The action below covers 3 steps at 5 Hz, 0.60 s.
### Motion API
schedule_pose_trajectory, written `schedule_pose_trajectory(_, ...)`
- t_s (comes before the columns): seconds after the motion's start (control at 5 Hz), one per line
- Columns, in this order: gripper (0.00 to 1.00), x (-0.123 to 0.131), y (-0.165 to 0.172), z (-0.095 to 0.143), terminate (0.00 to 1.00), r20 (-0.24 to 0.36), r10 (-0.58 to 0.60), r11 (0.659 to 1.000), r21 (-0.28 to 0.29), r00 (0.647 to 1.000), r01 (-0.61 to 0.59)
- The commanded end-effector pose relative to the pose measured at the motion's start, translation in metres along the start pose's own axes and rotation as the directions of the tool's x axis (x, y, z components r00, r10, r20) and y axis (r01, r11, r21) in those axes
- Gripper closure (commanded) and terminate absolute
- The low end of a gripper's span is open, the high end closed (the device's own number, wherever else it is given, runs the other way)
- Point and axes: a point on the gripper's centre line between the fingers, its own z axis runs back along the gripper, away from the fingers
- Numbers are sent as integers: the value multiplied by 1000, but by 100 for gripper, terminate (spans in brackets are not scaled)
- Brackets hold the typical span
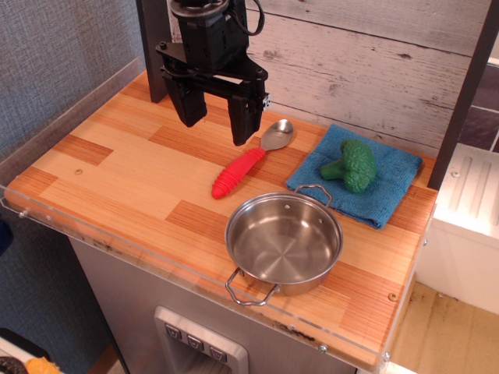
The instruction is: Move red spoon to lower left corner of table.
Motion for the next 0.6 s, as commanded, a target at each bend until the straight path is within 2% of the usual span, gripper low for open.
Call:
schedule_pose_trajectory(0.0, 0, 0, 0, 0, 0, 0, 0, 1000, 0, 1000, 0)
schedule_pose_trajectory(0.2, 0, 10, 8, -15, 0, 11, 15, 1000, -11, 1000, -14)
schedule_pose_trajectory(0.4, 0, 18, 14, -30, 0, 17, 26, 1000, 11, 1000, -26)
